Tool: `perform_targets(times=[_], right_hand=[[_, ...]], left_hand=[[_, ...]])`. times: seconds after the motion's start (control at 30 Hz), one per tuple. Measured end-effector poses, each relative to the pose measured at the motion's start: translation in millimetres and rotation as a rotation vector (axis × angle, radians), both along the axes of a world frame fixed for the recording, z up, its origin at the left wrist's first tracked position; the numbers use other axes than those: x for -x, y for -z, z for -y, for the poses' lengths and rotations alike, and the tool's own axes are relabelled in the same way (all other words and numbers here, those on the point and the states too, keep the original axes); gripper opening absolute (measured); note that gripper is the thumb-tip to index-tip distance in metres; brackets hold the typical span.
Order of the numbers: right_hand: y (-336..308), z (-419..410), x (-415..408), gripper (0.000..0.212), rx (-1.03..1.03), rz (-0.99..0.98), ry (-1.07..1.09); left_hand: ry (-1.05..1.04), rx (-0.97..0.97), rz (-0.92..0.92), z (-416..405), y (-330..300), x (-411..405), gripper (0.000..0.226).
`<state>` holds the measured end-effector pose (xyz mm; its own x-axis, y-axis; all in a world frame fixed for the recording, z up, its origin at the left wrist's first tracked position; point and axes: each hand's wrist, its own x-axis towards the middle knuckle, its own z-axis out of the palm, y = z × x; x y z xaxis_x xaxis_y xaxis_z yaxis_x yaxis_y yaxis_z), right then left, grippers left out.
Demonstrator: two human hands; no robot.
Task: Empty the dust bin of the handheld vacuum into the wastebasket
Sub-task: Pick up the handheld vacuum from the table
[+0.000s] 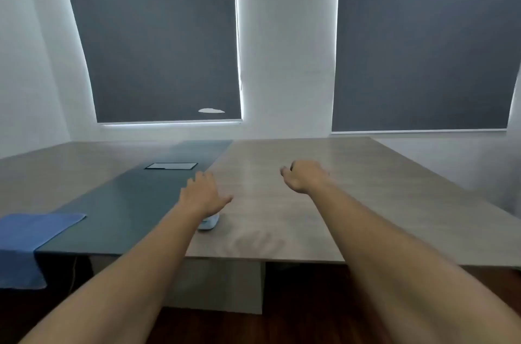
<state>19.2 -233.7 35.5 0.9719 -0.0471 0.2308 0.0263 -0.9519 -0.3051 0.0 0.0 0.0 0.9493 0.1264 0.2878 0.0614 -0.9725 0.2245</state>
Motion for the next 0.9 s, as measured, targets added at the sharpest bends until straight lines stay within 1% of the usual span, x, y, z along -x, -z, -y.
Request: perform_targets(times=[0.13, 0.3, 0.47, 0.5, 0.53, 0.57, 0.6, 0.67, 0.73, 0.77, 0.83, 0.9], right_hand=[[27, -7, -21, 0.052, 0.036, -0.035, 0.011], [51, -16, -50, 0.055, 0.089, -0.017, -0.007], [68, -21, -61, 0.052, 0.033, 0.044, -0.048], [69, -23, -62, 0.050, -0.014, 0.050, -0.059], [69, -24, -64, 0.048, -0.111, 0.041, -0.070], [69, -26, -66, 0.046, -0.261, 0.001, -0.085], [69, -29, -67, 0.045, -0.445, -0.075, -0.105], [68, -36, -65, 0.046, -0.750, -0.329, -0.140], [71, -40, -58, 0.053, -0.884, -0.559, -0.160], [73, -41, -55, 0.058, -0.918, -0.632, -0.169], [78, -43, -52, 0.066, -0.993, -0.701, -0.180], [83, -45, -50, 0.072, -1.099, -0.700, -0.192]], left_hand=[[-0.124, 0.177, 0.043, -11, 22, -20, 0.079], [-0.197, 0.337, 0.061, -17, 43, -46, 0.083], [-0.222, 0.502, 0.083, -24, 61, -60, 0.068], [-0.231, 0.558, 0.107, -25, 63, -62, 0.065], [-0.250, 0.623, 0.128, -26, 62, -63, 0.064], [-0.270, 0.689, 0.143, -26, 62, -65, 0.063], [-0.290, 0.758, 0.149, -27, 61, -67, 0.062], [-0.296, 0.920, 0.144, -28, 58, -72, 0.054], [-0.239, 1.101, 0.112, -28, 57, -77, 0.040], [-0.201, 1.186, 0.084, -26, 56, -79, 0.038], [-0.119, 1.292, 0.023, -19, 54, -80, 0.040], [-0.040, 1.349, -0.005, -8, 52, -78, 0.035]])
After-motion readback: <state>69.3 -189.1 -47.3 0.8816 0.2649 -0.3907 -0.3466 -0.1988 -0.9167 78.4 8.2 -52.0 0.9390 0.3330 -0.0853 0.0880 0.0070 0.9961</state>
